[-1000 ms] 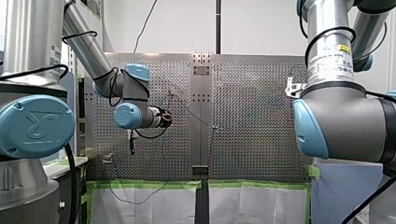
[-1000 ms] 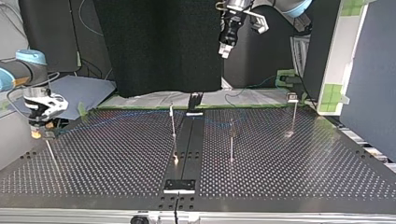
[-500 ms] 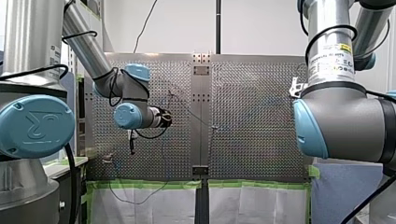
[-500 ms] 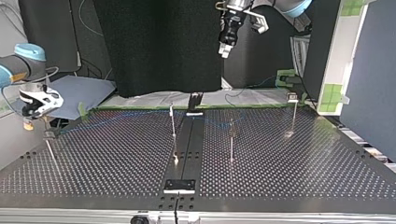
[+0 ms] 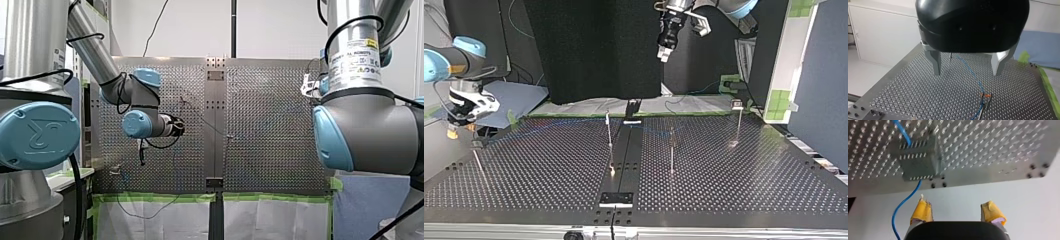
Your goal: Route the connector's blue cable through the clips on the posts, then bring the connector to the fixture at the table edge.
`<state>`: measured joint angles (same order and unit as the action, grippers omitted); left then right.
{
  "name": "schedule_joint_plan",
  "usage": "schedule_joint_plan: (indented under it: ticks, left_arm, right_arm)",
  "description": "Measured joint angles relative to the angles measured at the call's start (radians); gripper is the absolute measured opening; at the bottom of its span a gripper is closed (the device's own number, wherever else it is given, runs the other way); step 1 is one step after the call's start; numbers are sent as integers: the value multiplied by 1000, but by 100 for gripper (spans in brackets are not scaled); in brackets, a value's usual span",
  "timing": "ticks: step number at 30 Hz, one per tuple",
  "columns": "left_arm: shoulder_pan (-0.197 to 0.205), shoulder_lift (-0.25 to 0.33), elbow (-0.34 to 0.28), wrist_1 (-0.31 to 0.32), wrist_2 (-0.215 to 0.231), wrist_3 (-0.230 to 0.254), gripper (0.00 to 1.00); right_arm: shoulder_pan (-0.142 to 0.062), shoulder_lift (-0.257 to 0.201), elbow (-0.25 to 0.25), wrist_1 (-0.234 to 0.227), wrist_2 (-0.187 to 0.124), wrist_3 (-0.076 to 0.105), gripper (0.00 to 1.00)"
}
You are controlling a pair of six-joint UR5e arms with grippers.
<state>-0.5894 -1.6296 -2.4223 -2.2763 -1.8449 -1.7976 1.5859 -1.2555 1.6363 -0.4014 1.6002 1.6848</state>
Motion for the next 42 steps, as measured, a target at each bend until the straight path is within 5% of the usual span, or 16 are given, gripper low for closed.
schedule_joint_plan:
  ticks: [7,10,17,25,42]
  left_arm:
    - [1,0,0,2,3,-2,99]
    - [1,0,0,4,4,-2,99]
    - [2,0,0,5,1,-3,99]
    - [12,0,1,8,-59,-5,99]
    - [17,0,48,-10,-119,-13,99]
  right_arm:
    - [64,-64,64,-6,64,-58,100]
    - [92,-81,84,3,92,-69,100]
    - [150,-87,93,3,150,-72,100]
    - [217,-84,94,6,215,-75,100]
    - [363,6,144,-21,254,-96,100]
